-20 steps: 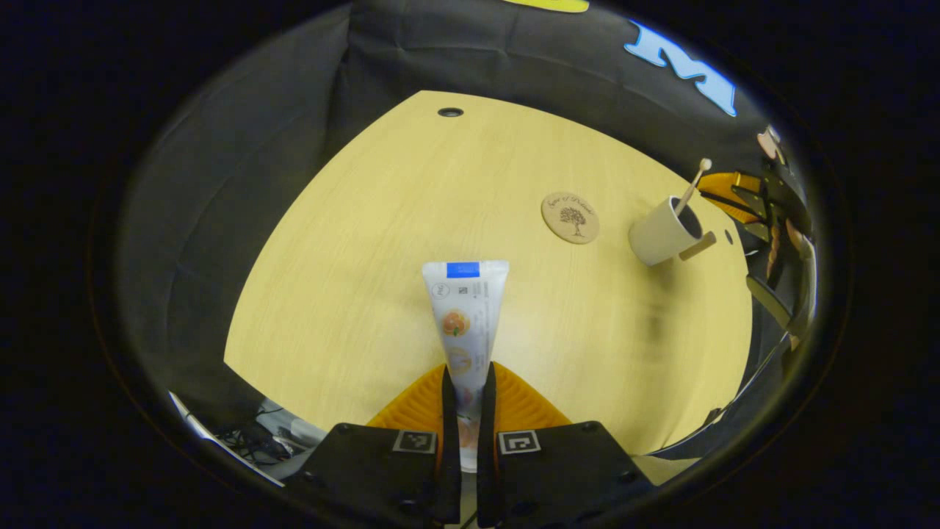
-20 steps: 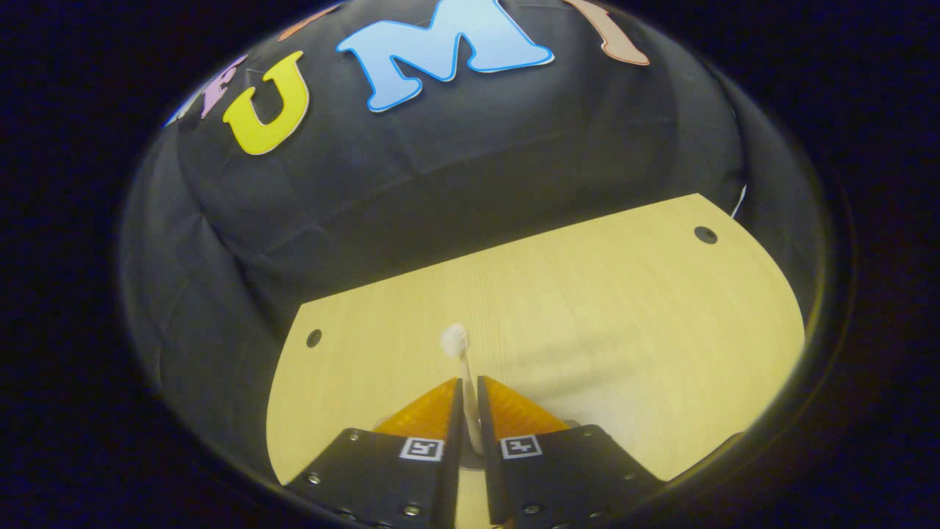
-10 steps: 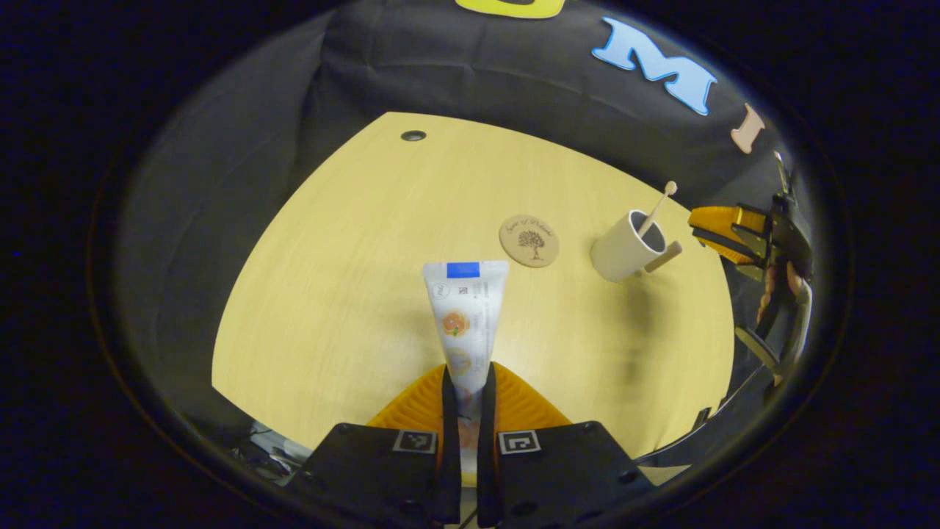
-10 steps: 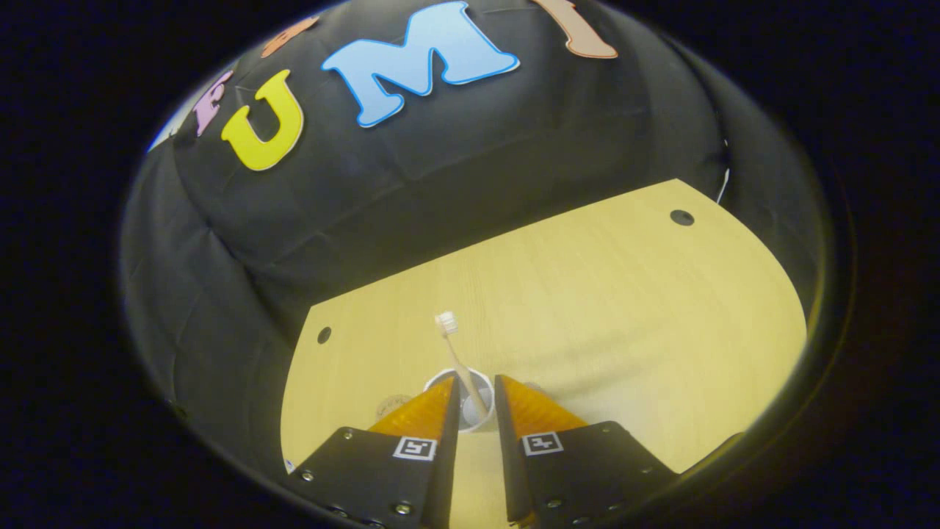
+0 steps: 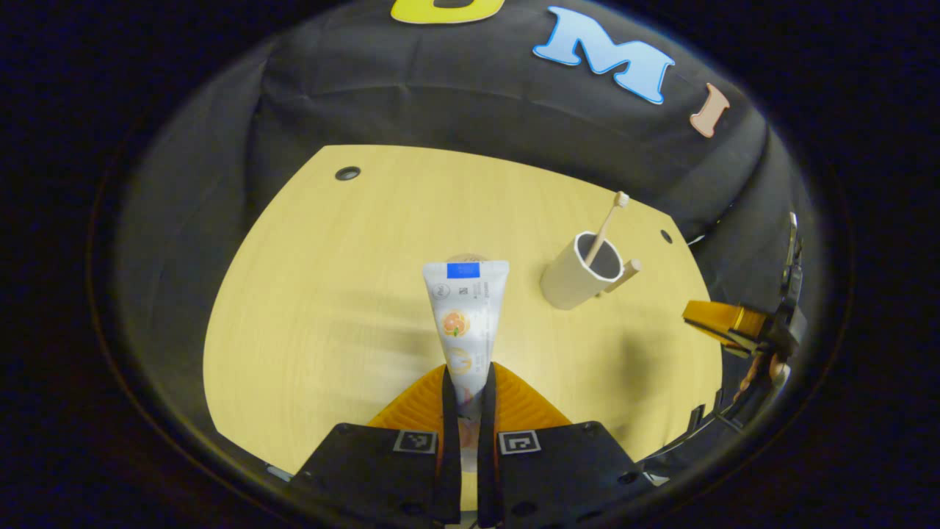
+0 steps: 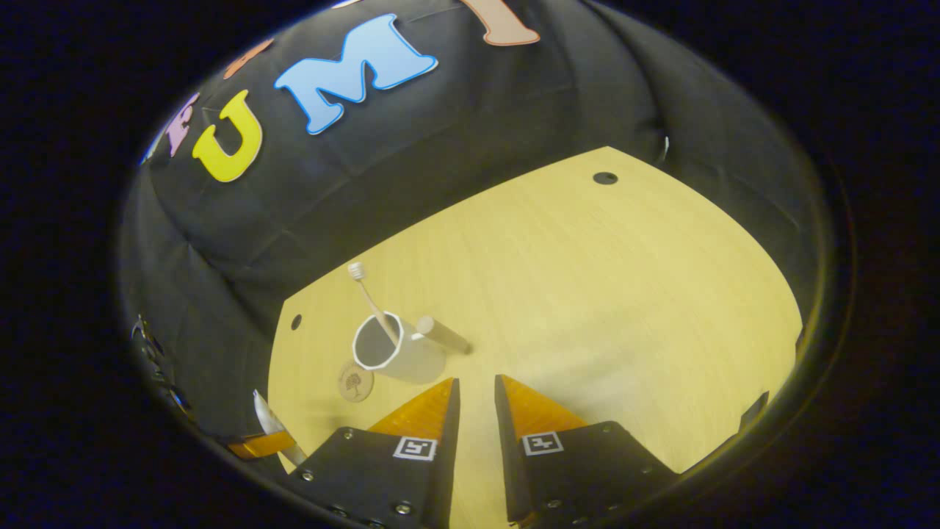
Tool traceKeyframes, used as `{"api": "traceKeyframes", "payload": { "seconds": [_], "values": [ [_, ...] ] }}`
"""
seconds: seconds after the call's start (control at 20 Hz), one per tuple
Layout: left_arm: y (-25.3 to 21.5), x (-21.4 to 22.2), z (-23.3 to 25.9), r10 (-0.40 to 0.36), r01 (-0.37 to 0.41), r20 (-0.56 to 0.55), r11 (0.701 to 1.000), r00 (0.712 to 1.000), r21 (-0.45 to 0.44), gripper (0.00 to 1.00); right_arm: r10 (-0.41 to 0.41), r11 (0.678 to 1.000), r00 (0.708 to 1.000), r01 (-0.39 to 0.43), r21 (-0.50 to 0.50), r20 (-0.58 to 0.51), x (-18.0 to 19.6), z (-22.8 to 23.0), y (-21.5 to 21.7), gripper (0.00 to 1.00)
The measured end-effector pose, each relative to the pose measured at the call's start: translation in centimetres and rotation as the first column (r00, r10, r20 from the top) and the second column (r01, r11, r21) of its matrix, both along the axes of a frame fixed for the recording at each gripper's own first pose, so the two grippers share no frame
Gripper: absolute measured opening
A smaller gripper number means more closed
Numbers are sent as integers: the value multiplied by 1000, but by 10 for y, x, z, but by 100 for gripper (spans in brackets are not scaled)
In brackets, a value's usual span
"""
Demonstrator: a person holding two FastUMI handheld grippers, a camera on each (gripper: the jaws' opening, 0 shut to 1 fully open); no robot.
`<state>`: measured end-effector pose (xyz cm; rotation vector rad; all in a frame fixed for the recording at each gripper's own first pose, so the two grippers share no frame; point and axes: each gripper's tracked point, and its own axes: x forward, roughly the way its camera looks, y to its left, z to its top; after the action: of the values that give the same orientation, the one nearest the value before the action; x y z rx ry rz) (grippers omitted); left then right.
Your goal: Put the toothbrush and toothpaste on the desktop into the cup, then pick up the cup and place it on the coaster on the desktop.
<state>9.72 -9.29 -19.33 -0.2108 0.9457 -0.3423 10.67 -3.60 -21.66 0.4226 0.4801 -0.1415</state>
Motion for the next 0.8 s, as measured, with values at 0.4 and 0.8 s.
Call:
{"api": "traceKeyframes", "payload": {
  "seconds": [0.4, 0.8],
  "values": [
    [-84, 51, 26, -117, 124, 82, 989, 990, -82, 16, -104, 992, 994, 107, 68, -46, -47, -29, -47, 28],
    [-135, 105, 47, -103, 124, 130, 979, 986, -159, 16, -145, 983, 986, 153, 100, -79, -76, -45, -74, 28]
  ]
}}
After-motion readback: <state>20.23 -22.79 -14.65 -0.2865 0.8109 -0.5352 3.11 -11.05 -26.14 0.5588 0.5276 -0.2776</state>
